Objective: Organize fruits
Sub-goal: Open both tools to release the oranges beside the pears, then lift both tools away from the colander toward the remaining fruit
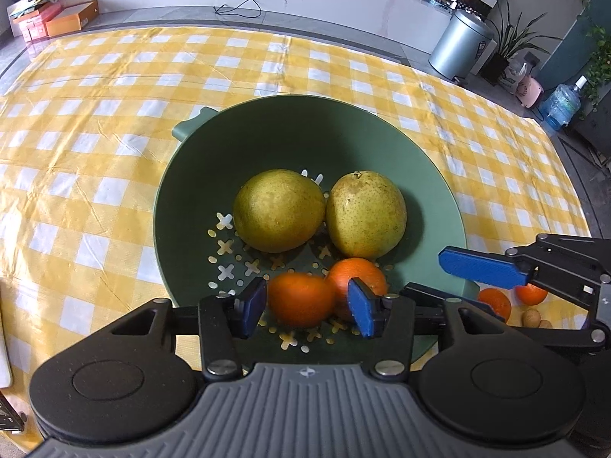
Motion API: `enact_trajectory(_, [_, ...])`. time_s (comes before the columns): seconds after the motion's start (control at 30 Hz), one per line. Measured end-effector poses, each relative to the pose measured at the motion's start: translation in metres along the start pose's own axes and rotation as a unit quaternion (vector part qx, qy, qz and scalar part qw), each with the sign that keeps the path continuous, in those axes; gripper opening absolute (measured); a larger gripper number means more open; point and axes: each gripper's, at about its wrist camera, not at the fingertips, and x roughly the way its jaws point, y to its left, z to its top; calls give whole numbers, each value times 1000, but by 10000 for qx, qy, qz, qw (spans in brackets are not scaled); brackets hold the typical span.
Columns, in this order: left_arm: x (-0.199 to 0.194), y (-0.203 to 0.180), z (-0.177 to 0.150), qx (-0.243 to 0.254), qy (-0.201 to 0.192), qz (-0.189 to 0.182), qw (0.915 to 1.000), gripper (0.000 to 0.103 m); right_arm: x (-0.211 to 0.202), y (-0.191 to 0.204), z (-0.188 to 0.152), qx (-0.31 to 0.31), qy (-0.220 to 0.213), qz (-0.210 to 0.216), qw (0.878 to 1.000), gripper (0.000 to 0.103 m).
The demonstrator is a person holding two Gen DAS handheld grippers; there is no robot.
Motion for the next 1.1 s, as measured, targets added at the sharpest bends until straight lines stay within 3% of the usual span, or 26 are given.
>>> enact_trajectory(0.07, [-1, 0, 0, -24, -22, 17, 10000, 66, -5, 0, -1, 1, -76, -26, 10000, 35])
enact_trajectory(0.3, [-8, -7, -3, -50, -141, 67, 9999, 69, -26, -3, -5, 65, -338, -159, 9993, 40])
enact_trajectory(0.5, [-23, -19, -8, 57, -518, 133, 9986, 70, -48, -13, -15, 324, -590, -222, 9975, 43])
enact_trajectory(0.63, [-36, -29, -11, 171, -789, 114, 9967, 72, -64, -23, -29, 573, -733, -276, 9953, 53])
enact_trajectory(0.83, [-56, -58, -22, 567, -1107, -41, 9922, 71, -83, -41, -56, 897, -783, -454, 9918, 55])
enact_trajectory(1.1, [-69, -112, -43, 1435, -1246, -261, 9814, 71, -99, -62, -94, 1240, -749, -659, 9873, 58])
